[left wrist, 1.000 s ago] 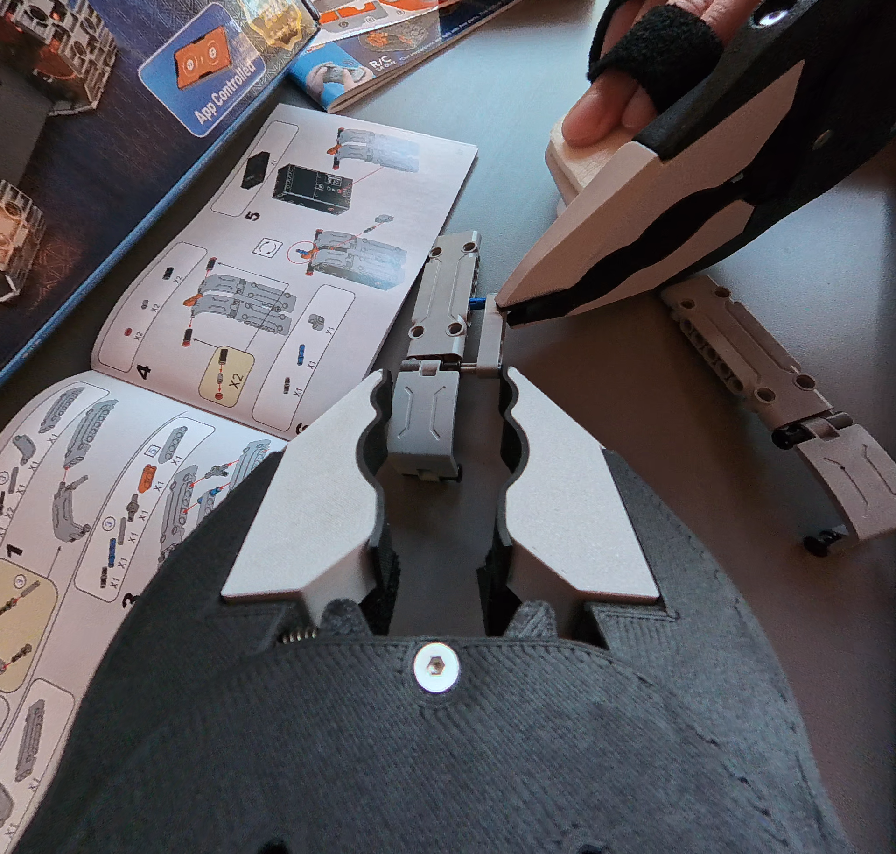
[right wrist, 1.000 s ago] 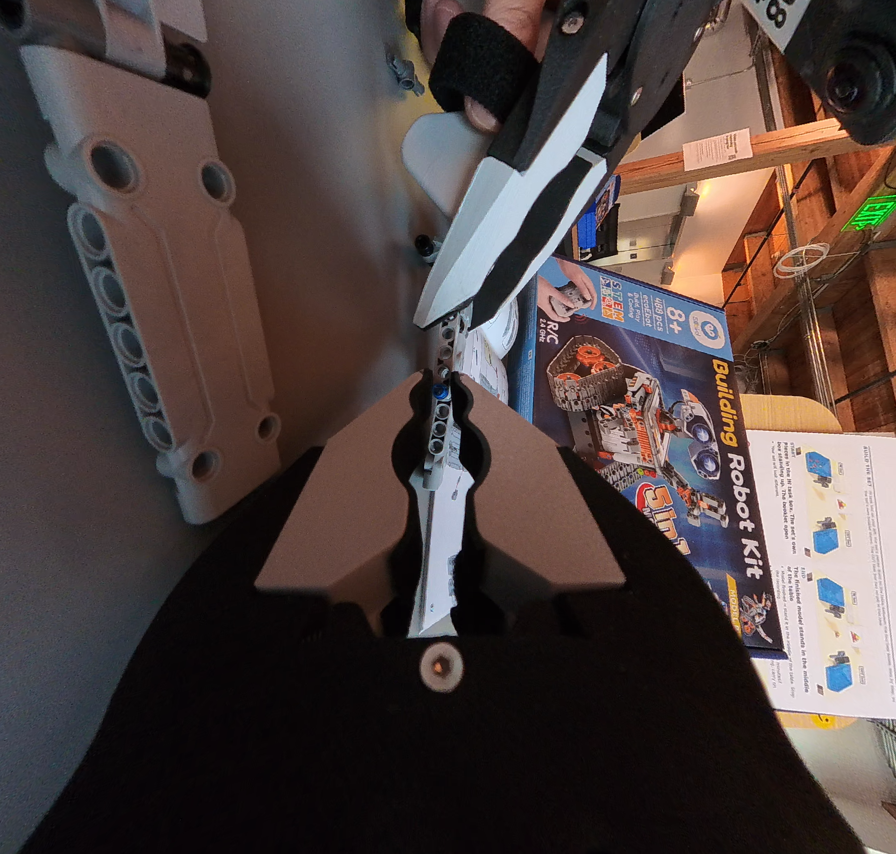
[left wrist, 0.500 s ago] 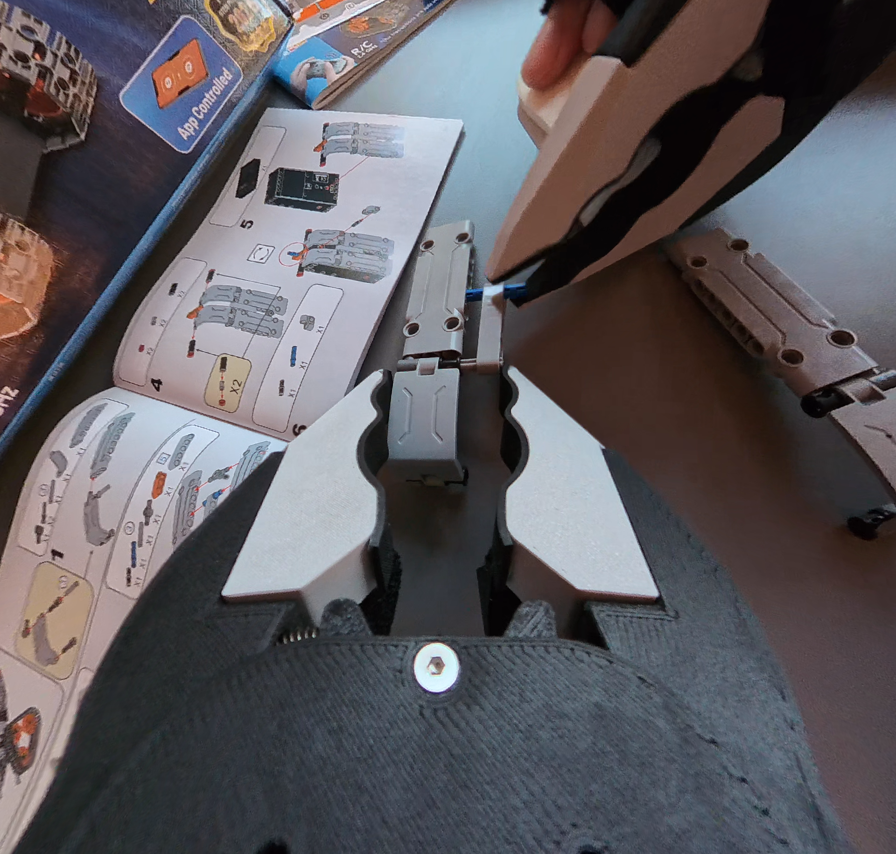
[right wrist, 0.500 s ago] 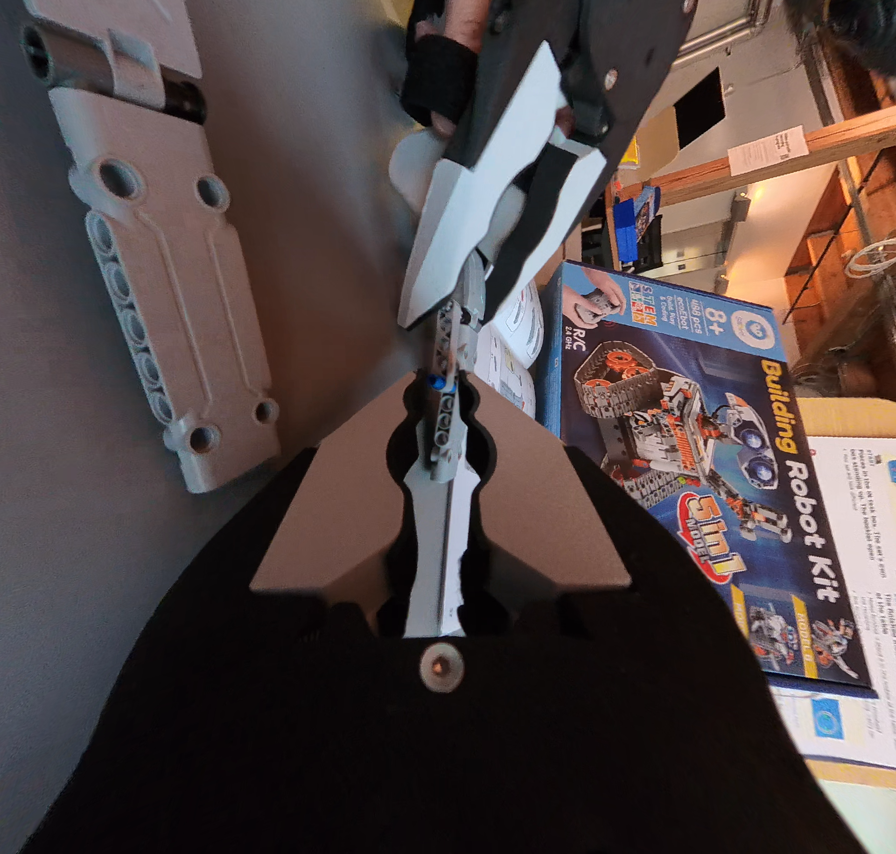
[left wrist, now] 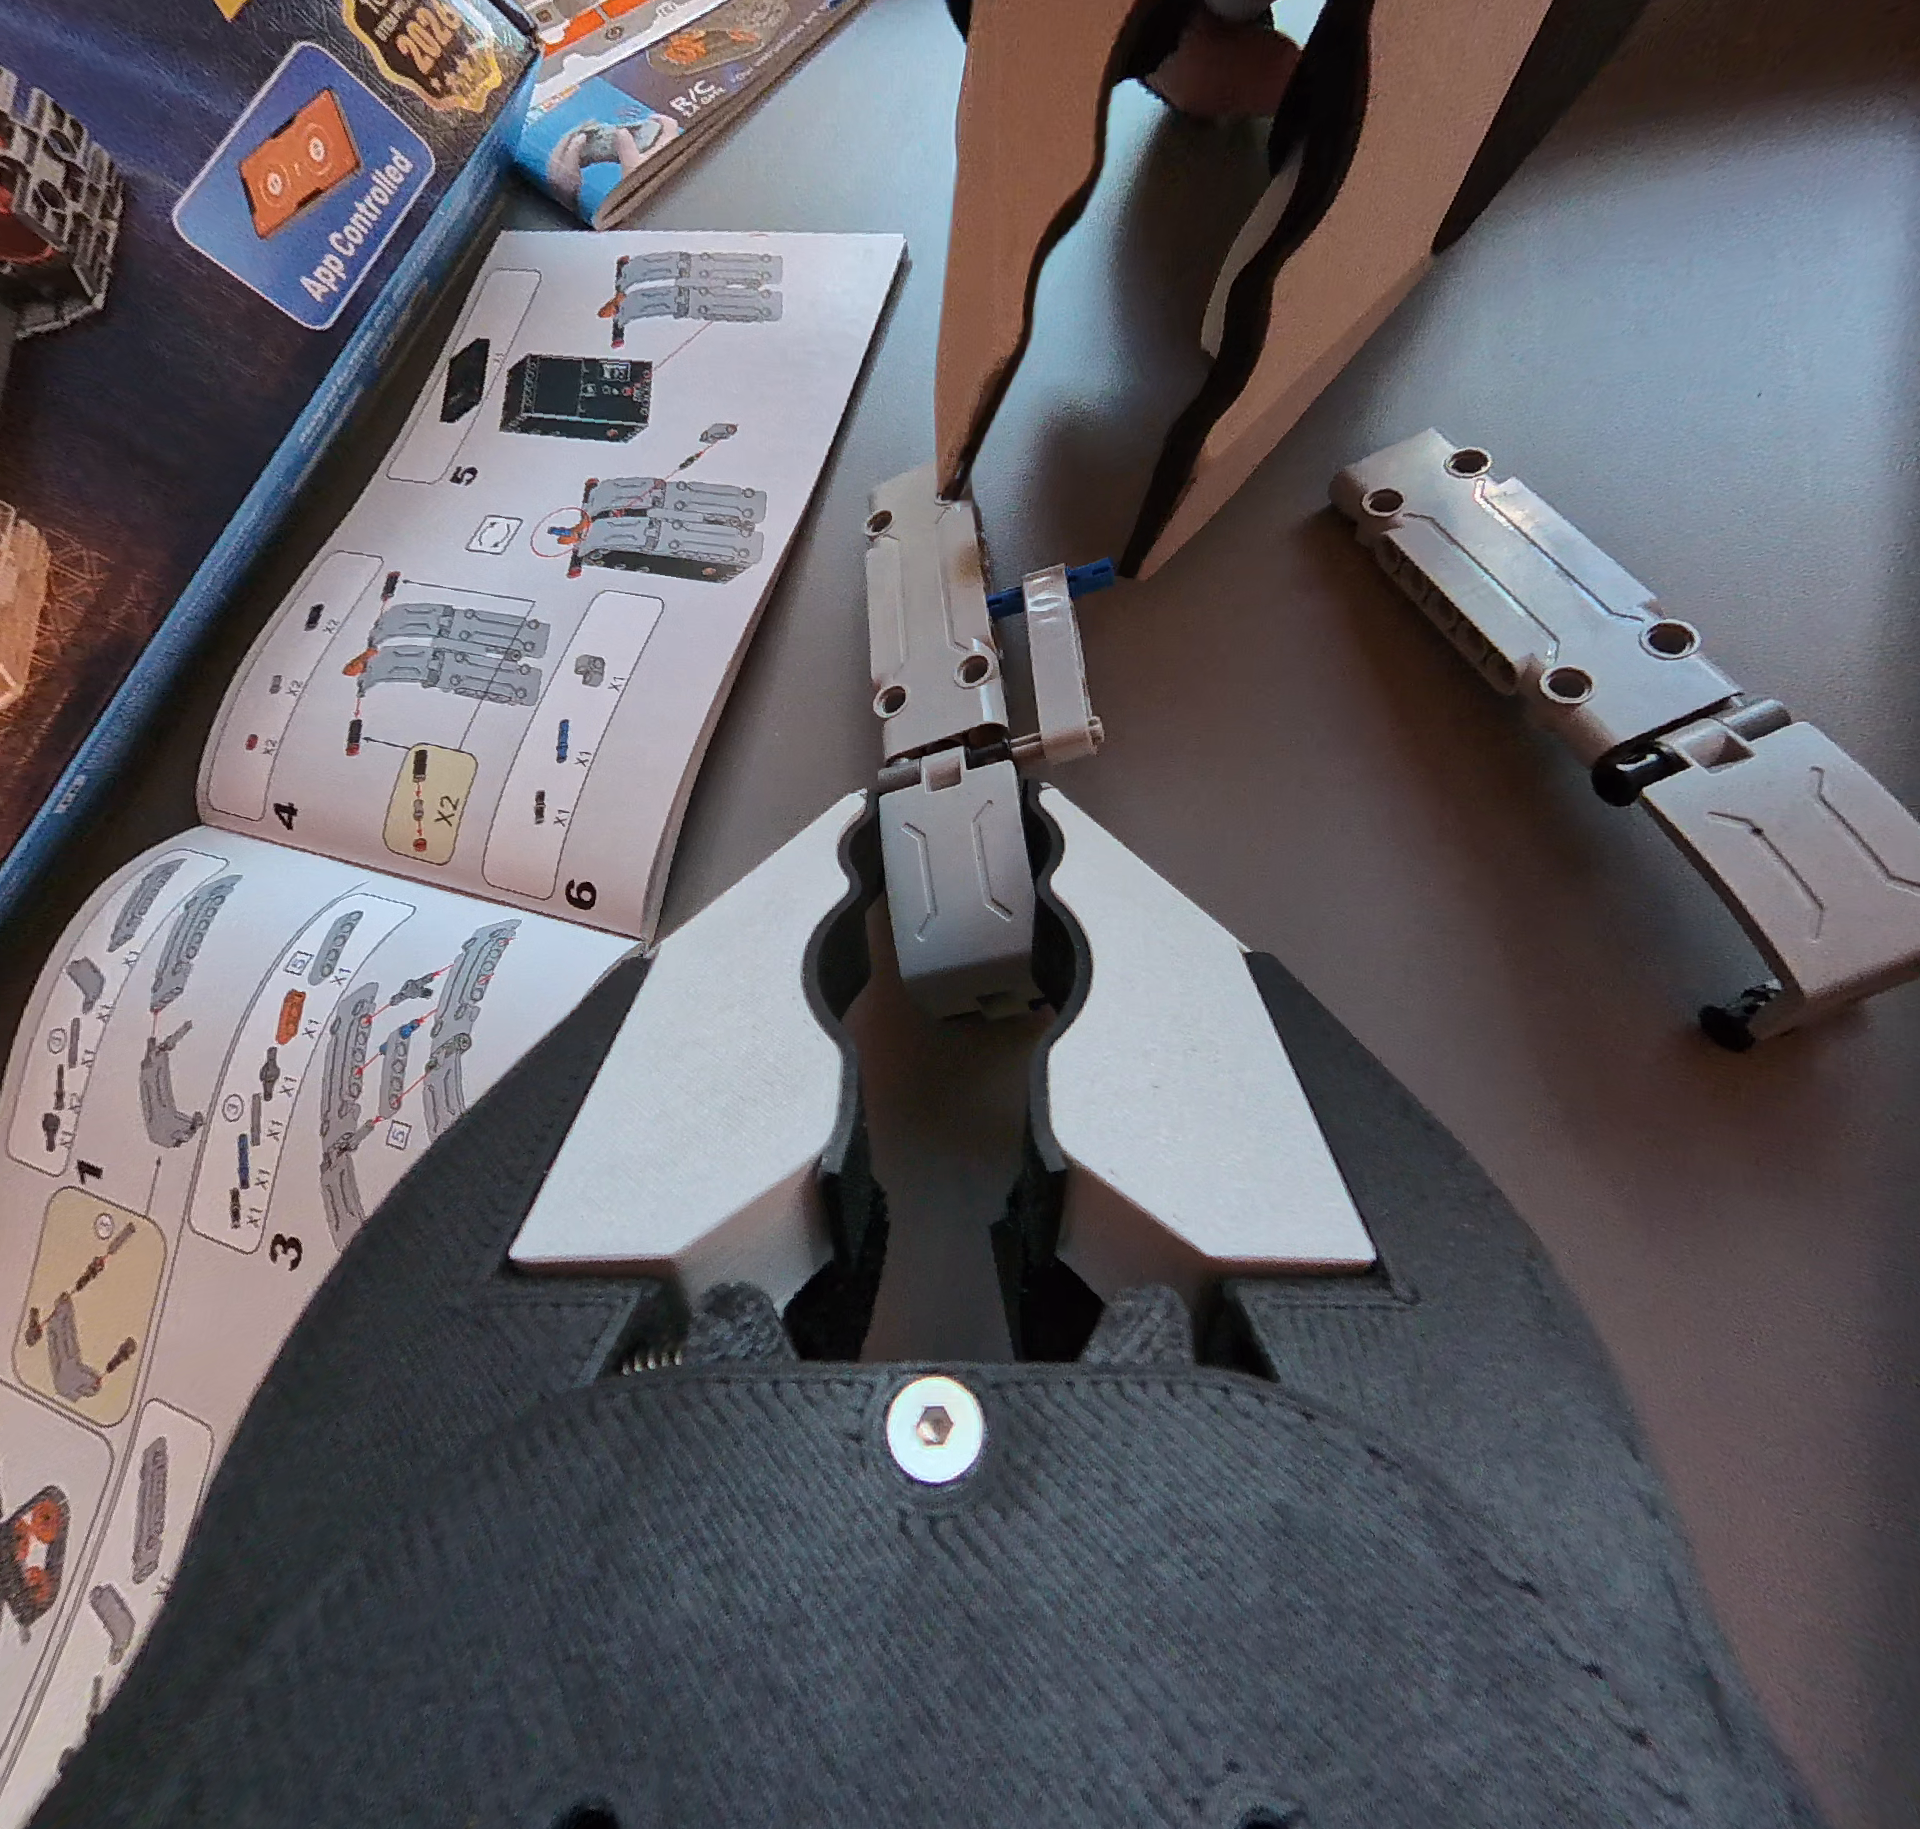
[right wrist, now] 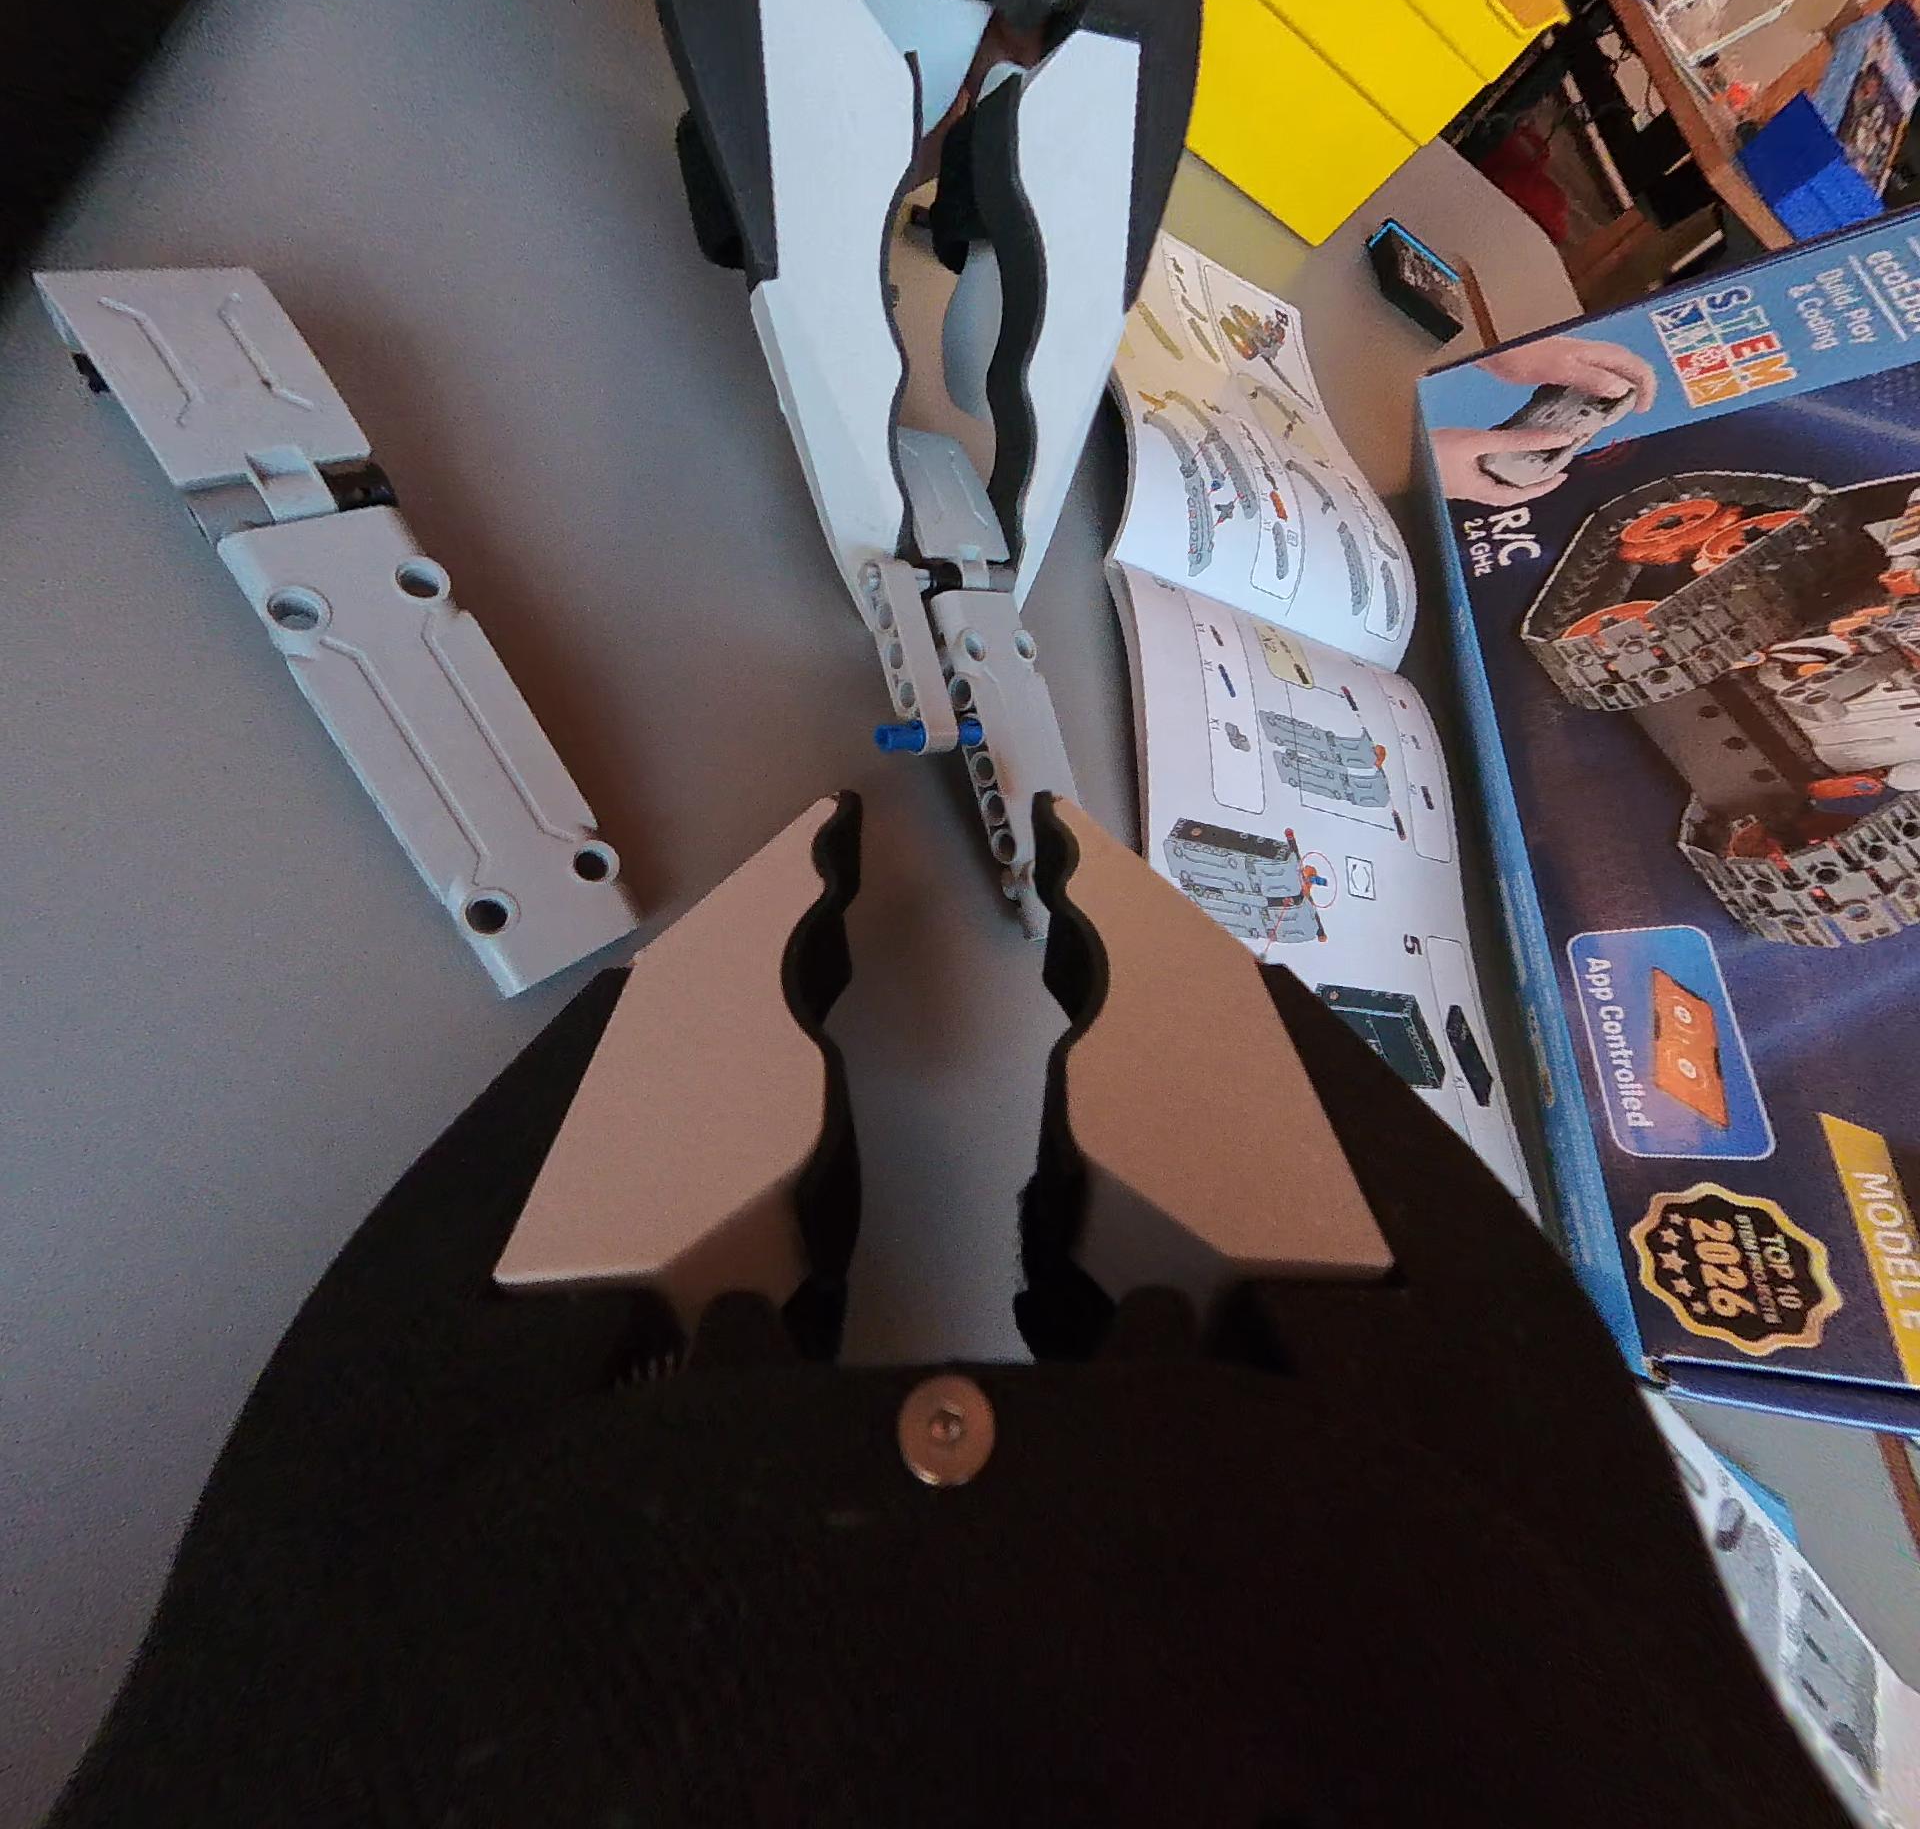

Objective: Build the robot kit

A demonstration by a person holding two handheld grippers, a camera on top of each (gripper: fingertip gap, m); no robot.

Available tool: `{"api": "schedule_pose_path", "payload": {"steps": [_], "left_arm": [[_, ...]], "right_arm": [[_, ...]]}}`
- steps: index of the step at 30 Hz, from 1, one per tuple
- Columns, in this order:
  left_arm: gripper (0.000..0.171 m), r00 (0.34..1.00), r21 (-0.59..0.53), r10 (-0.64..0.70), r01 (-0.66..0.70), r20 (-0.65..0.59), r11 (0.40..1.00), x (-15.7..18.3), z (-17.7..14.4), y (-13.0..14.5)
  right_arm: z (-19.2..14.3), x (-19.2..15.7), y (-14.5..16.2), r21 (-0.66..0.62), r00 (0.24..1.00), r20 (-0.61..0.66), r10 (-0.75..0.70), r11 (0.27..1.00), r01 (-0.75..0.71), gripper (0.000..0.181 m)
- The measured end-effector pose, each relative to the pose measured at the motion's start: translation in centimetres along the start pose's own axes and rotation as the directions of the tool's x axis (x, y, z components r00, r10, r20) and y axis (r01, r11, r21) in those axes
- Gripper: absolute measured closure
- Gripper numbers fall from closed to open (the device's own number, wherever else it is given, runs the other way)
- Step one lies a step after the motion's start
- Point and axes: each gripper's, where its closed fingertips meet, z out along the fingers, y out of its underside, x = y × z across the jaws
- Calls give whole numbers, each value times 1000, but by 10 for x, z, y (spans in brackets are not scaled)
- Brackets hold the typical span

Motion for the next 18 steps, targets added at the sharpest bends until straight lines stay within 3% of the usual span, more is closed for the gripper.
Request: {"api": "schedule_pose_path", "payload": {"steps": [7, 13, 18], "left_arm": [[147, 992, 59, 123, -122, -22, 991, 15, -7, -10], [147, 968, 38, 251, -251, -14, 967, 31, -6, -12], [147, 961, 44, 276, -275, 0, 960, 33, -6, -15]], "right_arm": [[-4, -2, 0, 10, 992, 78, 101, 995, -102, 123], [-10, -27, -20, 46, 920, 299, 253, 959, -278, 122], [-9, -25, -17, 22, 901, 307, 305, 945, -327, 118]]}}
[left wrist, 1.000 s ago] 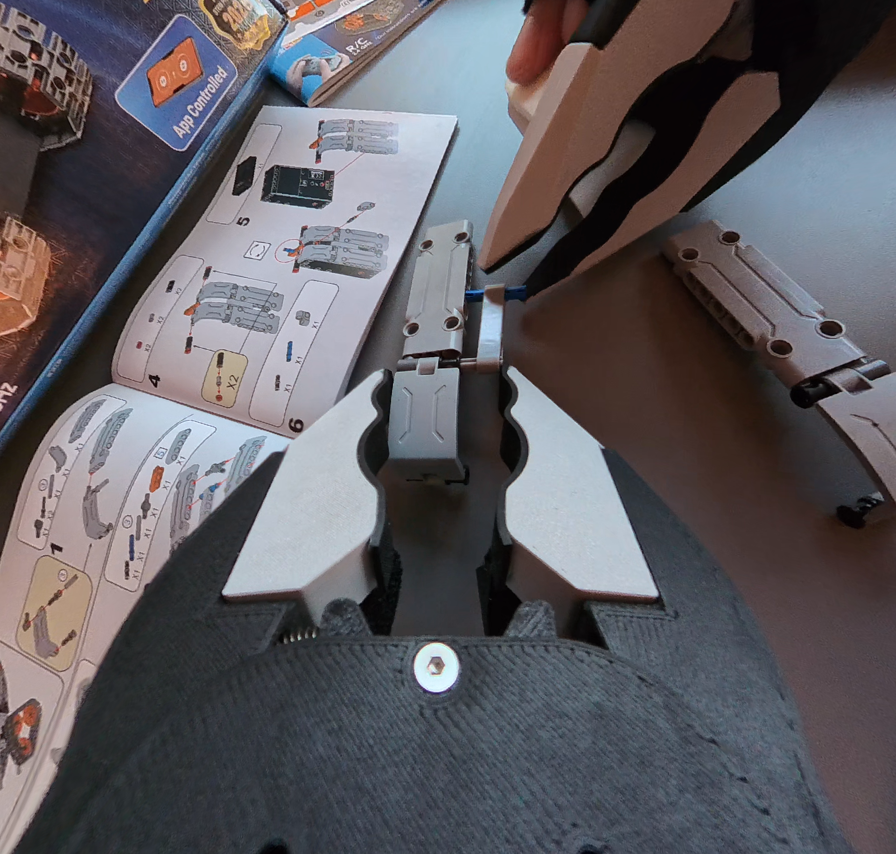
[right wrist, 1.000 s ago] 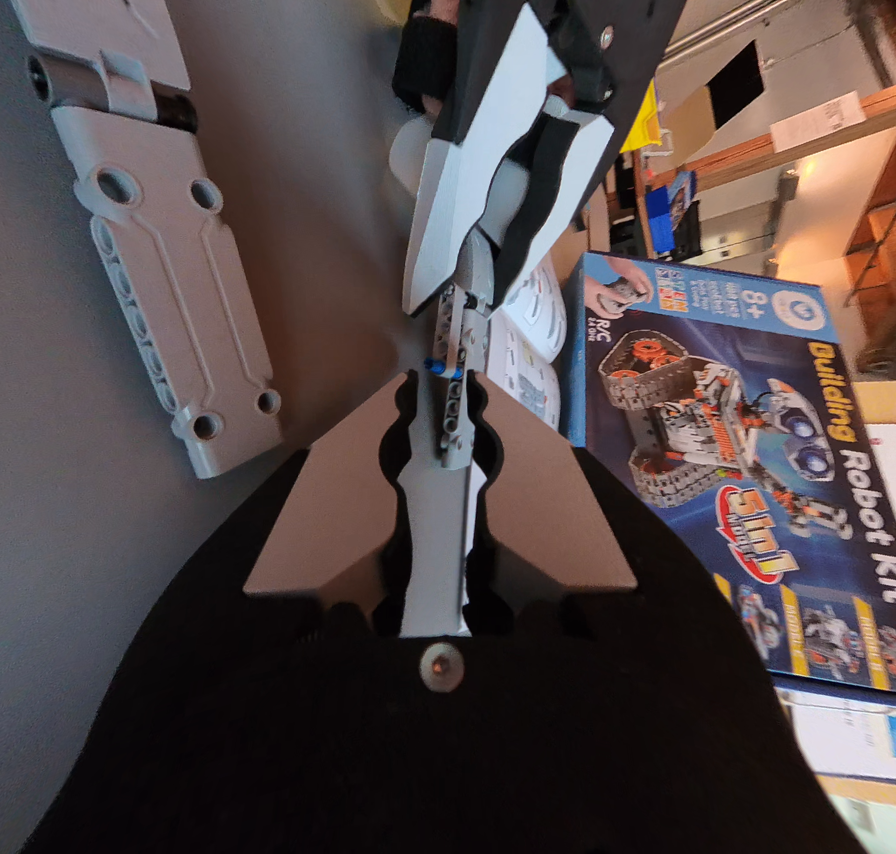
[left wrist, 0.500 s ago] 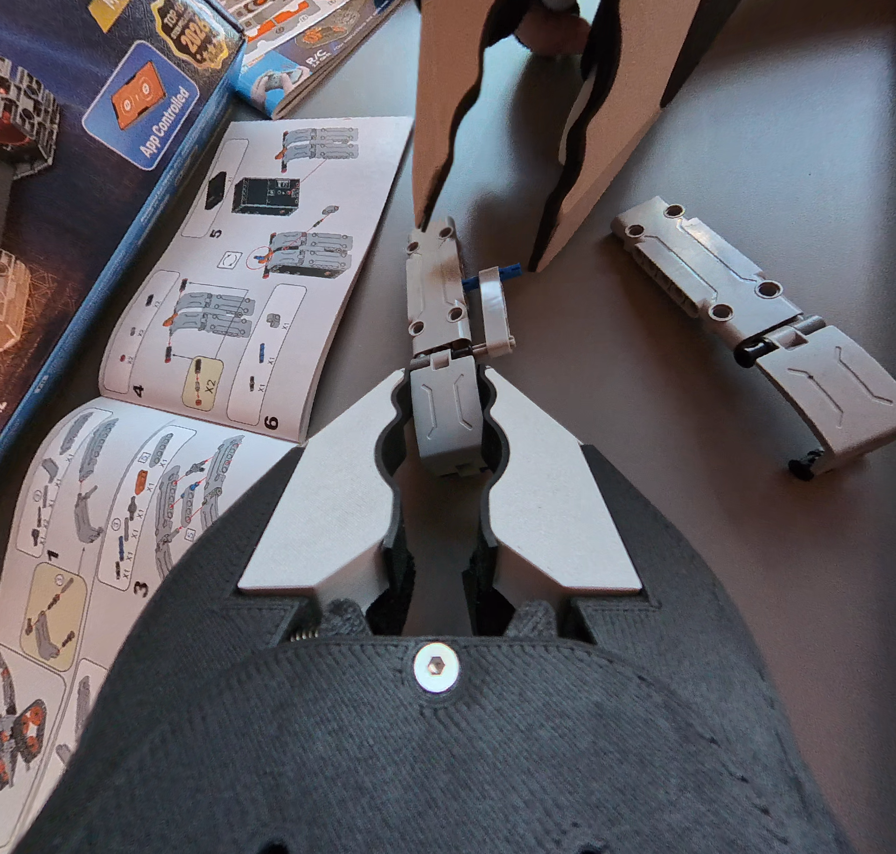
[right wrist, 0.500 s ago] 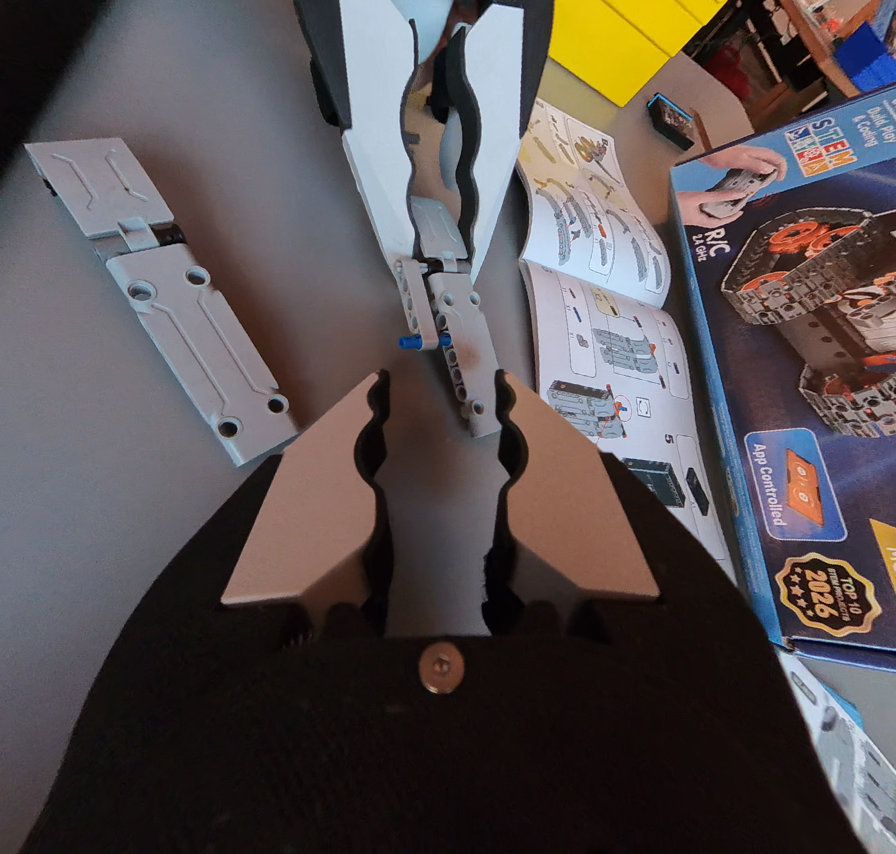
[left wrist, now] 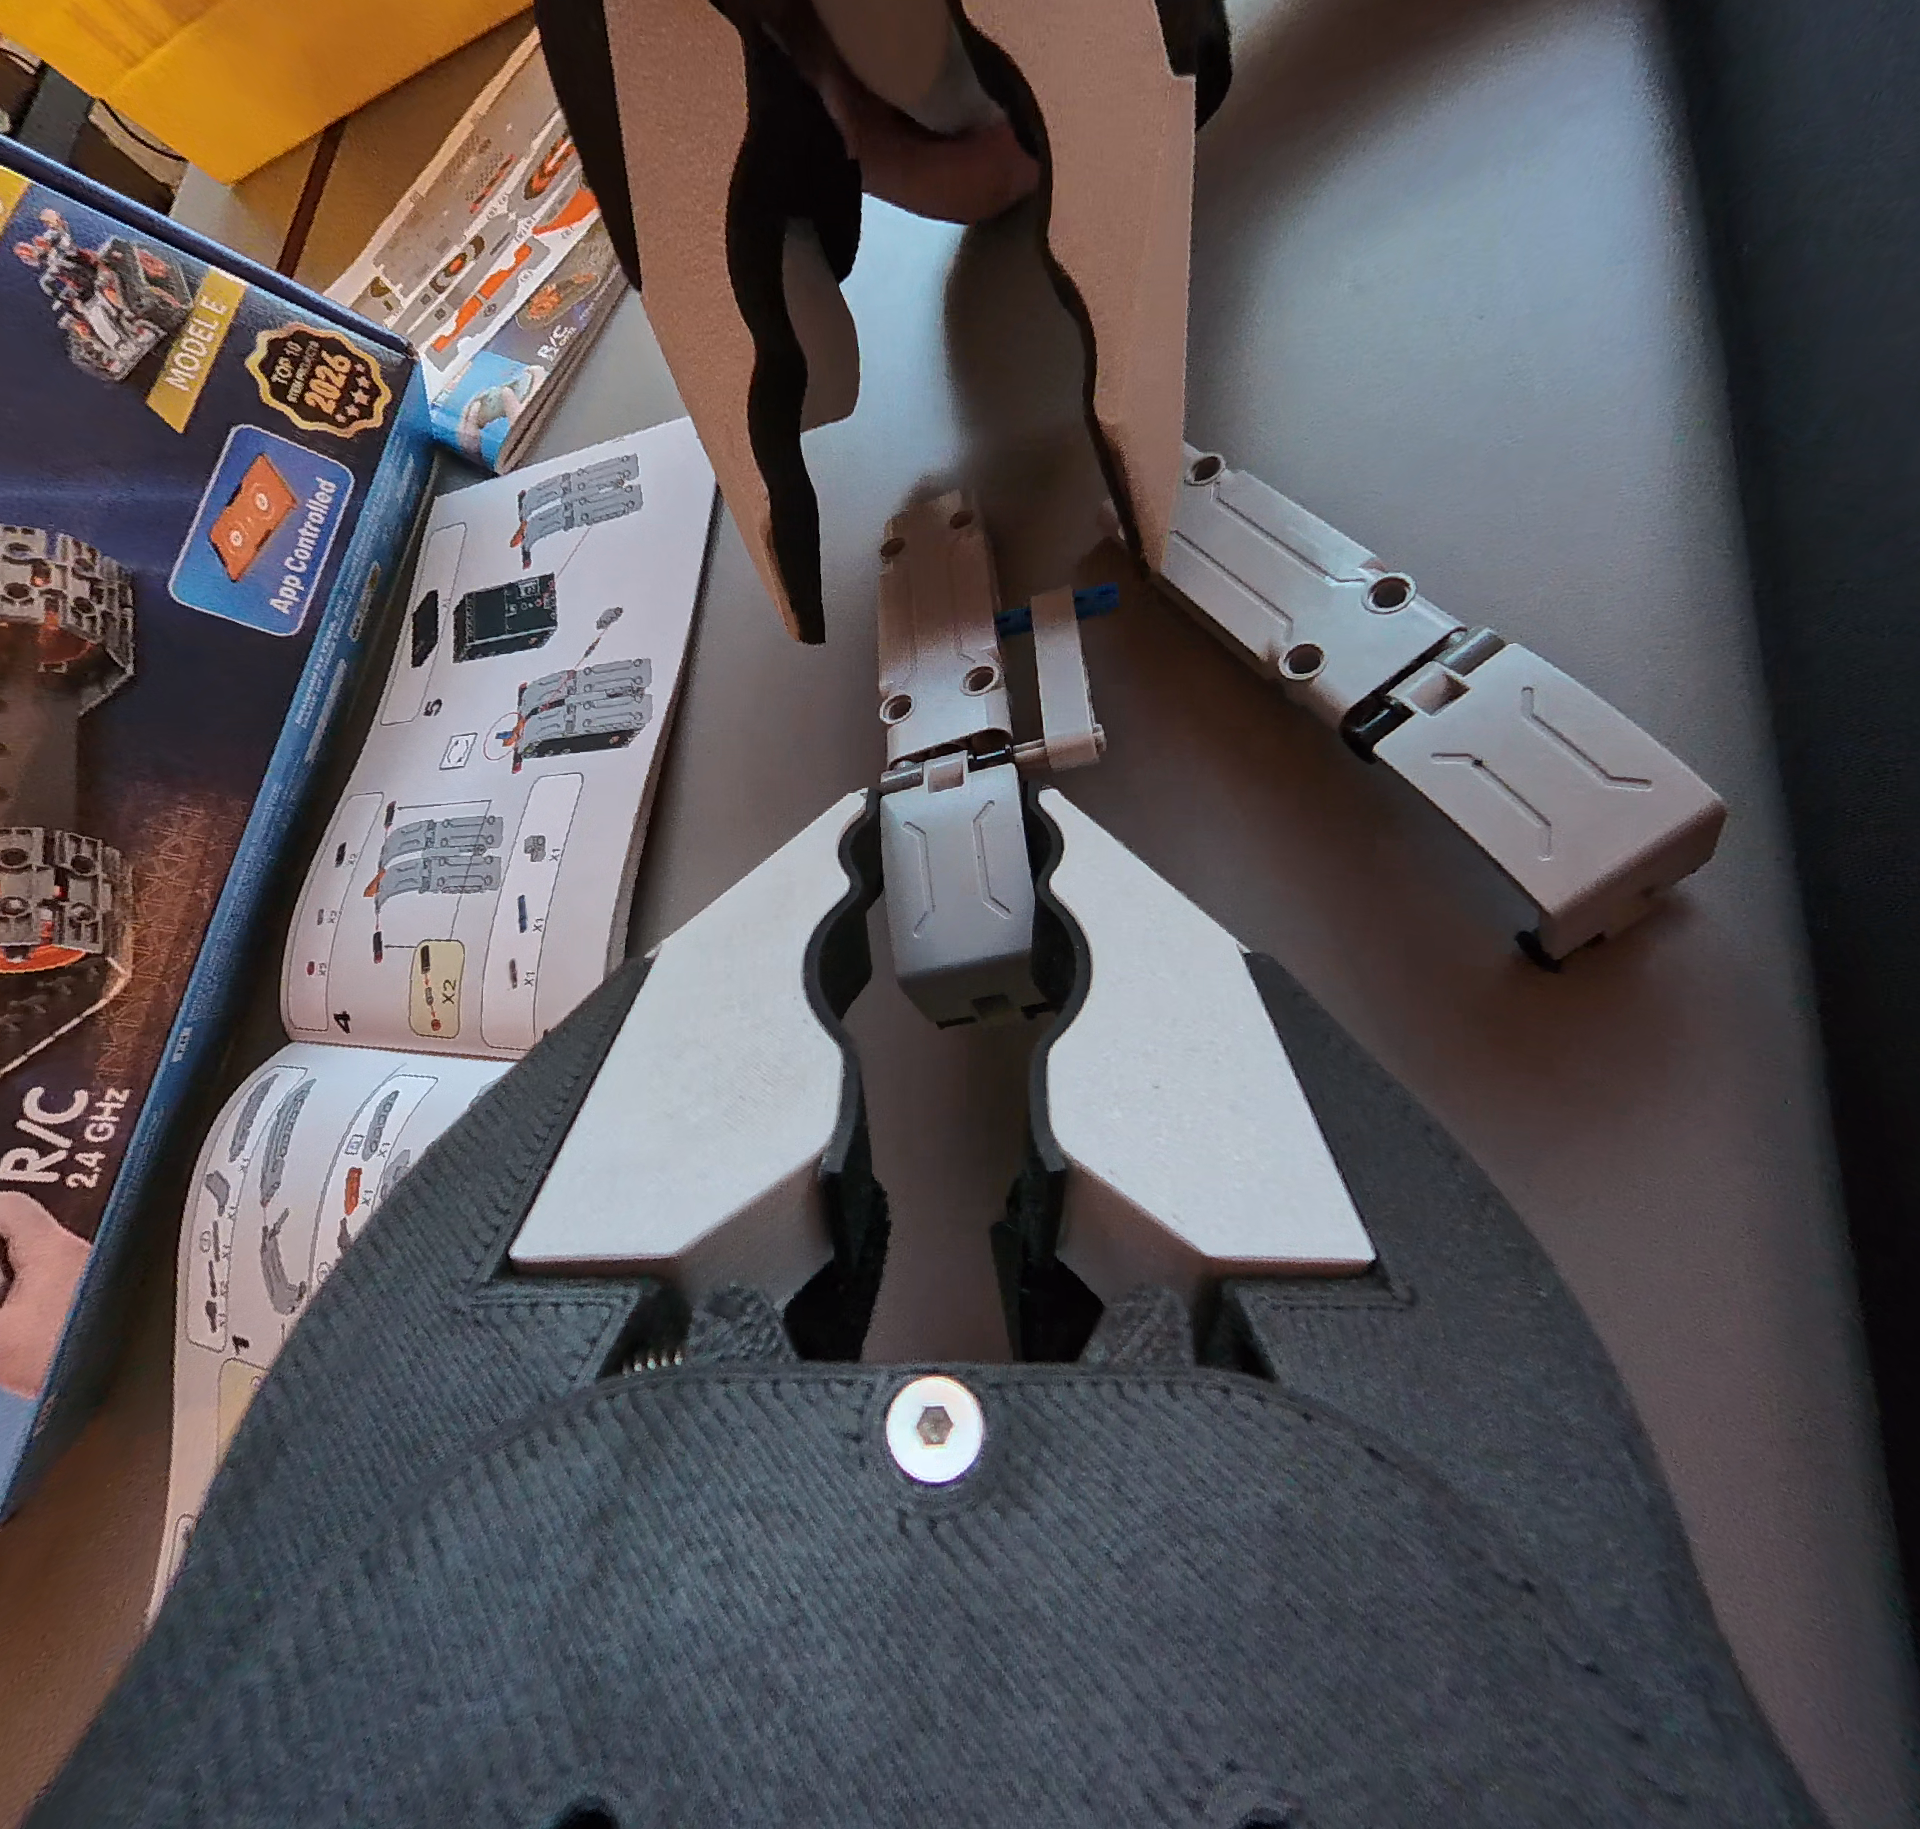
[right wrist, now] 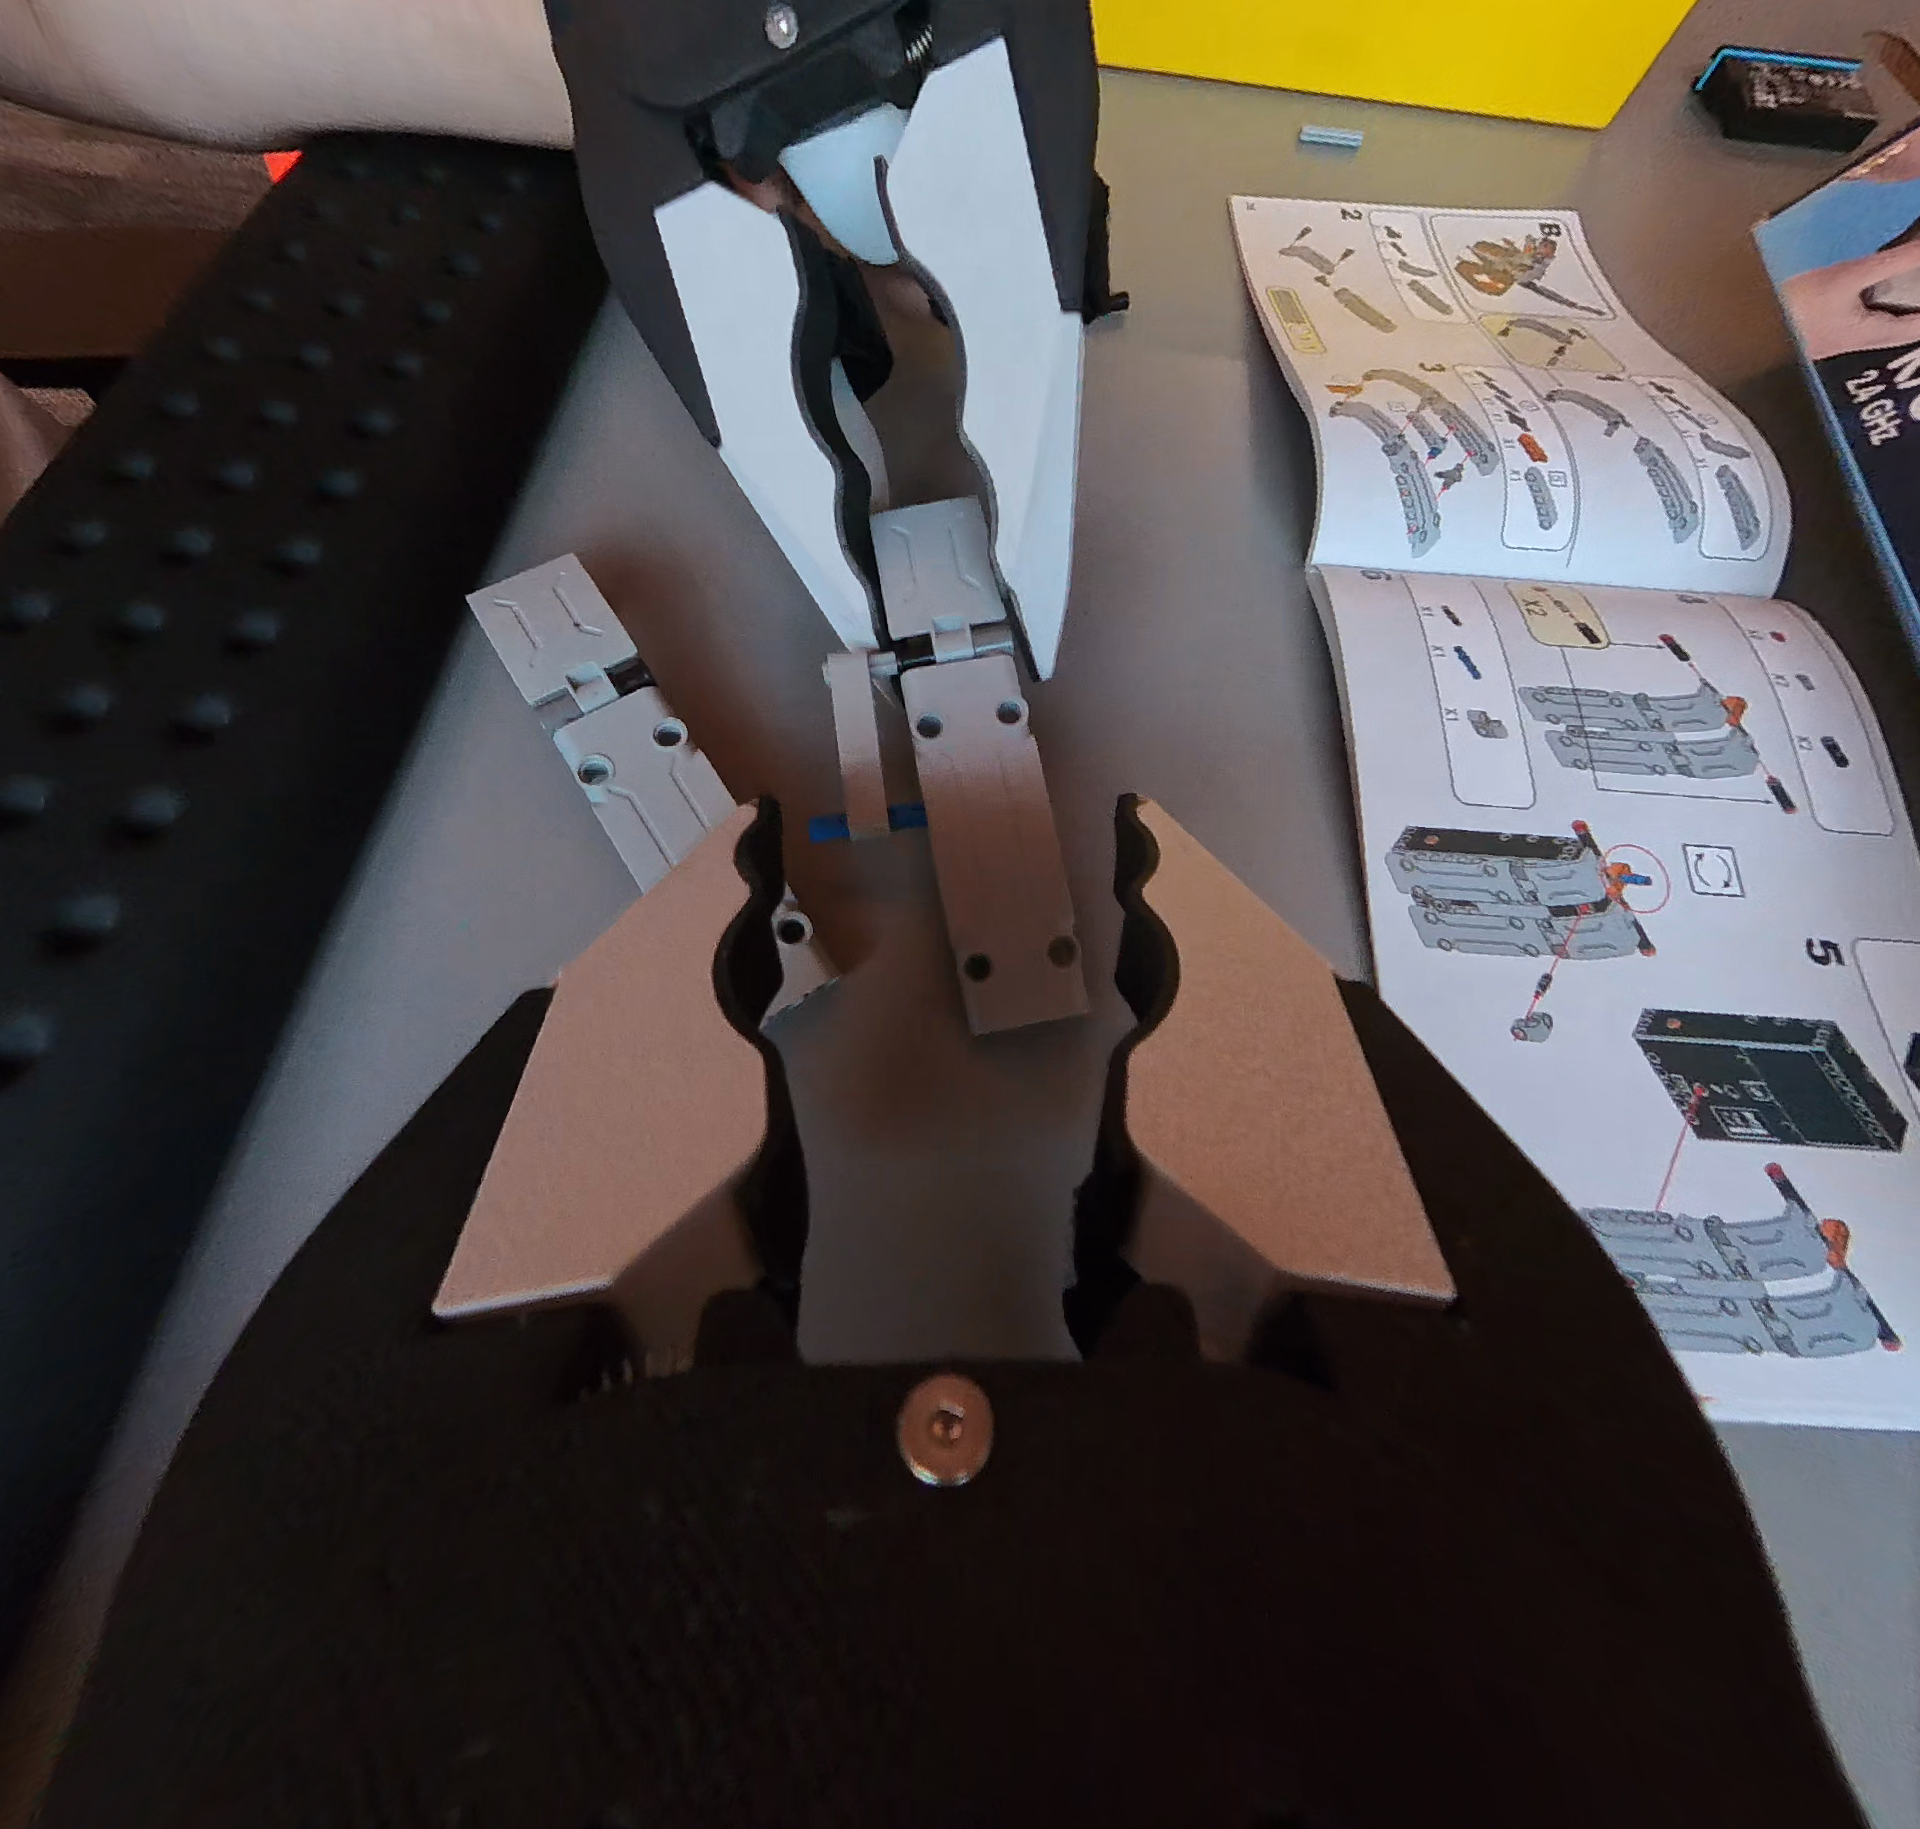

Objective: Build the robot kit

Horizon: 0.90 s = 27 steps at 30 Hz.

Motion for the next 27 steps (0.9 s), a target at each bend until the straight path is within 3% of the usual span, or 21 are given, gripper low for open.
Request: {"api": "schedule_pose_path", "payload": {"steps": [7, 10, 12, 20, 27], "left_arm": [[147, 996, 94, -89, 92, -30, 991, -3, -10, -10], [147, 991, 128, -120, 128, -64, 983, -2, -14, -15], [147, 988, 130, -127, 138, -84, 982, 1, -14, -15], [146, 974, 118, -191, 205, -123, 972, 2, -14, -11], [129, 954, 106, -253, 271, -159, 957, 4, -15, -8]], "right_arm": [[-3, 2, 8, -38, 997, -23, -70, 997, 69, 131], [-4, 0, 0, 1, 996, -27, -83, 997, 83, 137], [-5, -1, -3, -1, 996, -20, -86, 996, 86, 155], [-10, -4, -14, 53, 996, -18, -91, 994, 91, 156], [-10, -2, -17, 99, 999, -4, -53, 994, 53, 156]]}}
